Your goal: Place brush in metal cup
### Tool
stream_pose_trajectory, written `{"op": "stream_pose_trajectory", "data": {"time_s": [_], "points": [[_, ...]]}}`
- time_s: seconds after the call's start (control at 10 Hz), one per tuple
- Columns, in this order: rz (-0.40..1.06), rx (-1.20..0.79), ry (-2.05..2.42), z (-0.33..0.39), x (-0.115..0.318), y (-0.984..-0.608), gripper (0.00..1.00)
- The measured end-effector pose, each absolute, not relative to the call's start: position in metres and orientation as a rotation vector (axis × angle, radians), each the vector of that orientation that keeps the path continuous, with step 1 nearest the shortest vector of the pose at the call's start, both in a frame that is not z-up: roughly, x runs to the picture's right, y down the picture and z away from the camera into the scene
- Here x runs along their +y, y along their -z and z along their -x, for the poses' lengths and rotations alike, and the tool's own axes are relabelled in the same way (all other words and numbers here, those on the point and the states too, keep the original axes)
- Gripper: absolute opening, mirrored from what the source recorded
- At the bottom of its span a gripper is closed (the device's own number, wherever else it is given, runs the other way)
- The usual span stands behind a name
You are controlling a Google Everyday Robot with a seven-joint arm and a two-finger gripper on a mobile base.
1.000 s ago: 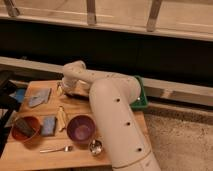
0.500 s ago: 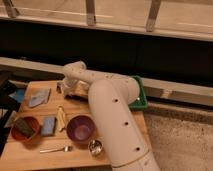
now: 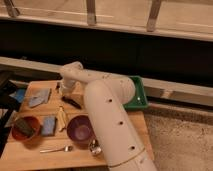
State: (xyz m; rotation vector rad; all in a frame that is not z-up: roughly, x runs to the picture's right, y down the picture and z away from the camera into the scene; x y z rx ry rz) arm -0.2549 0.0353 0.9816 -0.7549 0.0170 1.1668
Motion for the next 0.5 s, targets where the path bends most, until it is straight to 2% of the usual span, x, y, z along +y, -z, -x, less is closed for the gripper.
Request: {"op": "stream_pose_trajectory", "data": {"time_s": [0.5], "points": [[0.75, 0.019, -1.163, 0.2497, 0.0316, -0.9728, 0.0]]}}
